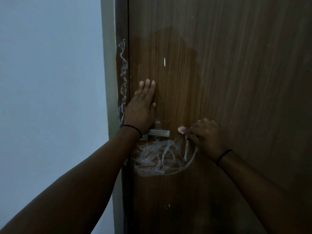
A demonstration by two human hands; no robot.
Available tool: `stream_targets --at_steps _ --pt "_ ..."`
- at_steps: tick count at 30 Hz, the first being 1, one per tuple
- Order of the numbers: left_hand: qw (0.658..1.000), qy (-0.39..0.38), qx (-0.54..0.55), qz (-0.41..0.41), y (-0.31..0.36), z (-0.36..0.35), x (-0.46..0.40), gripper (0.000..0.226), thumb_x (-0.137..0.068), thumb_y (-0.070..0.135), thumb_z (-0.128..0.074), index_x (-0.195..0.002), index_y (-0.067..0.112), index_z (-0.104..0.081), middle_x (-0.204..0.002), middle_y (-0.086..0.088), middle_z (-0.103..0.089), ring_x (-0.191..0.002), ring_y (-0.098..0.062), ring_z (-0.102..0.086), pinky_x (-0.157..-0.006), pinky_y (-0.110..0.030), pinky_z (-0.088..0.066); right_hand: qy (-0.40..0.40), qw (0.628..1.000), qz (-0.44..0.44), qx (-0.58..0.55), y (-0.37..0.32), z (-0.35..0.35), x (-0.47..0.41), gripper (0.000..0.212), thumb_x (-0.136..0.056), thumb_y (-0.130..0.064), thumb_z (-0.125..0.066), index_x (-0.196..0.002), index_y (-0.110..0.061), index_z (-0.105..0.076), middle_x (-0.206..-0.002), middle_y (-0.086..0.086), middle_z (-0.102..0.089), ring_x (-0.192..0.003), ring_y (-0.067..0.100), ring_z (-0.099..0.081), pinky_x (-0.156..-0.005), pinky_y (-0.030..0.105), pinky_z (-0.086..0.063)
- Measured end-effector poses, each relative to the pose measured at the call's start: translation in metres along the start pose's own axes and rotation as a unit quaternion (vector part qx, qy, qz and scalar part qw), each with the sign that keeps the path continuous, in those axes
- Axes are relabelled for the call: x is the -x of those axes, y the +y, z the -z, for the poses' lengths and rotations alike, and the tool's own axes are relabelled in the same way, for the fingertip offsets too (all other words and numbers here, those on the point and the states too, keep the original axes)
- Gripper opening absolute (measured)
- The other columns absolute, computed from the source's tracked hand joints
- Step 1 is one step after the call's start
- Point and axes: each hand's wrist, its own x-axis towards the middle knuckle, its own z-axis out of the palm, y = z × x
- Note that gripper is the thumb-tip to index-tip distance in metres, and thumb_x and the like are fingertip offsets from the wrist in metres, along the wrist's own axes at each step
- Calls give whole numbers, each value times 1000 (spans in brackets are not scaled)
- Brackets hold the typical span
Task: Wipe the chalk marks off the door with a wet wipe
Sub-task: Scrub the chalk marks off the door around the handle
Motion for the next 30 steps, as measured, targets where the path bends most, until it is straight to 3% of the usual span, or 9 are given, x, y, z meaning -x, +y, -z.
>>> stream_targets --at_steps 4,7,10,13,16,20,23,26,30 --pt "999 34 7 9 20 -2 2 53 -102 20 -43 -153 19 -27 -159 -7 -29 -149 -25 -18 -113 -43 -36 89 991 -80 -57 -15 6 -35 27 -96 -40 -61 -75 -26 -69 -72 -16 -66 -68 1 -52 -71 16 -38" --pt "993 50 0 -103 31 -4 12 41 -97 17 -54 -138 11 -52 -139 -11 -56 -134 -28 -48 -106 -46 -44 67 992 -100 -43 -23 1 -55 21 -94 -32 -62 -82 -17 -71 -79 -3 -70 -73 13 -58 -72 37 -47" --pt "981 78 -2 -175 39 -12 16 33 -93 17 -62 -122 5 -65 -116 -14 -70 -109 -31 -67 -89 -41 -53 86 988 -116 -52 -25 4 -58 10 -91 -20 -67 -88 -14 -75 -84 2 -73 -77 19 -62 -75 41 -50" --pt "980 83 -13 -180 48 -21 11 30 -89 17 -68 -116 5 -69 -95 -15 -71 -81 -29 -67 -70 -38 -53 103 986 -97 -87 -26 12 -53 9 -89 -9 -68 -90 -10 -77 -84 4 -75 -76 19 -66 -74 38 -53" --pt "980 84 -18 -178 56 -27 8 18 -91 20 -64 -96 5 -73 -78 -12 -65 -67 -26 -59 -59 -35 -48 63 976 -146 -147 -16 21 -48 15 -94 -11 -62 -101 -12 -75 -97 2 -74 -91 15 -66 -85 38 -54" --pt "986 74 -24 -145 62 -31 7 14 -86 15 -72 -76 5 -69 -69 -9 -60 -61 -24 -55 -54 -34 -45 173 982 -75 26 12 31 -46 25 -93 -5 -59 -116 -8 -69 -127 13 -63 -121 30 -56 -106 48 -42" --pt "990 62 -23 -123 68 -31 5 17 -83 9 -73 -68 5 -65 -66 -9 -58 -59 -25 -54 -54 -32 -42 159 967 -62 188 38 32 -58 42 -101 -25 -47 -142 -17 -48 -156 10 -35 -146 28 -29 -119 52 -20" --pt "992 59 -28 -110 76 -34 7 11 -79 6 -75 -70 5 -68 -65 -9 -59 -58 -25 -55 -55 -32 -43 124 955 -66 262 63 23 -57 53 -105 -38 -36 -155 -25 -23 -163 4 -17 -151 22 -12 -119 57 -11" --pt "991 79 -59 -93 86 -46 16 7 -85 9 -71 -79 6 -69 -70 -9 -60 -62 -23 -57 -56 -35 -49 158 944 -49 286 78 12 -50 55 -104 -41 -33 -156 -26 -20 -163 3 -19 -151 23 -13 -119 57 -13"
